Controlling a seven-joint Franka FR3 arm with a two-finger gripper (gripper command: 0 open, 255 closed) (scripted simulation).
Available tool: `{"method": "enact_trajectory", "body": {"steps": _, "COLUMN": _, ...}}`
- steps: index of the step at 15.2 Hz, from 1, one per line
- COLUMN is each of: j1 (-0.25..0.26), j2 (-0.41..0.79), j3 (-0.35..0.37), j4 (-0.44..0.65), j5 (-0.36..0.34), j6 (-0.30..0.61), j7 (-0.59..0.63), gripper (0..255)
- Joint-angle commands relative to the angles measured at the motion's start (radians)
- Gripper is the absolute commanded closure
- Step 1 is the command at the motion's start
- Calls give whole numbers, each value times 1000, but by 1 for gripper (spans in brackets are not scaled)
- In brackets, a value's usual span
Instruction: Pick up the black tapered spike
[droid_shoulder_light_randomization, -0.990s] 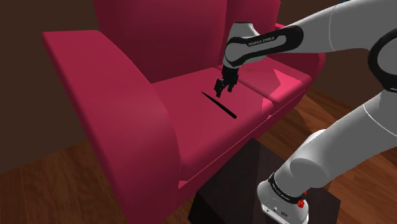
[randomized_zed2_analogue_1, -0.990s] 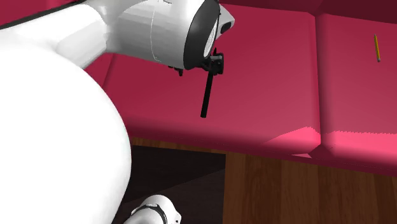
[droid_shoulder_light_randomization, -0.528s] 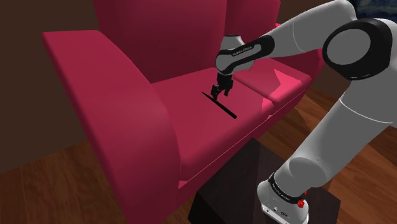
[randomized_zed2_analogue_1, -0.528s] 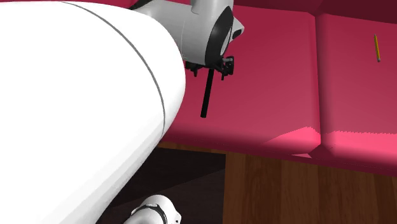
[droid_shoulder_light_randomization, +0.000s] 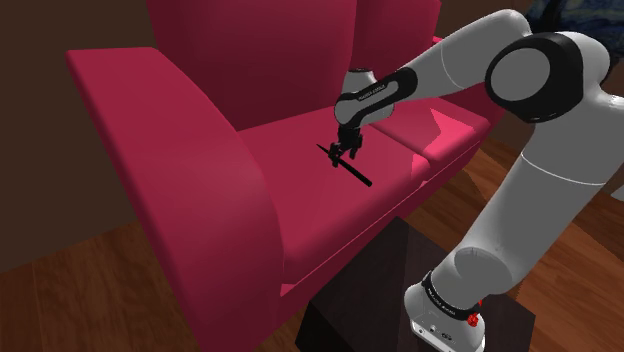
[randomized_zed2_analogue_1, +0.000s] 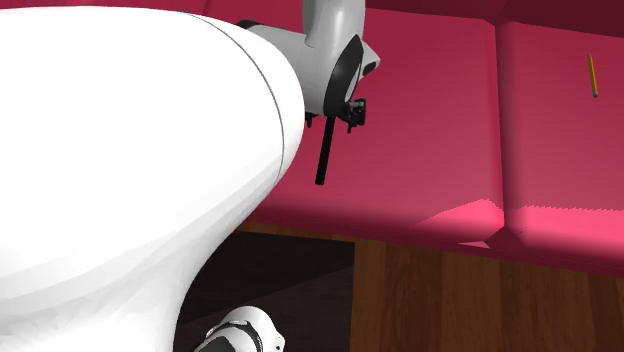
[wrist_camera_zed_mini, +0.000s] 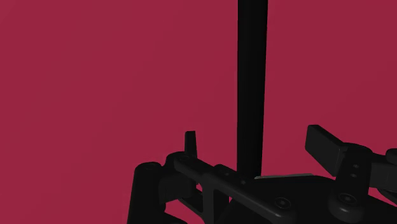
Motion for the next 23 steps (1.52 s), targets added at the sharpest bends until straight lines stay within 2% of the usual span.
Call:
{"method": "enact_trajectory", "body": {"steps": 1, "j1": 0, "j2": 5, "j3": 0, "j4": -3, "j5": 1, "j6": 9, "j7": 0, "gripper": 0}}
{"method": "enact_trajectory", "body": {"steps": 2, "j1": 1, "j2": 6, "j3": 1, "j4": -3, "j5": 1, "j6": 9, "j7": 2, "gripper": 255}}
{"method": "enact_trajectory", "body": {"steps": 11, "j1": 0, "j2": 5, "j3": 0, "j4": -3, "j5": 1, "j6": 9, "j7": 0, "gripper": 255}}
{"method": "enact_trajectory", "body": {"steps": 23, "j1": 3, "j2": -91, "j3": 0, "j4": 55, "j5": -9, "j6": -145, "j7": 0, "gripper": 255}}
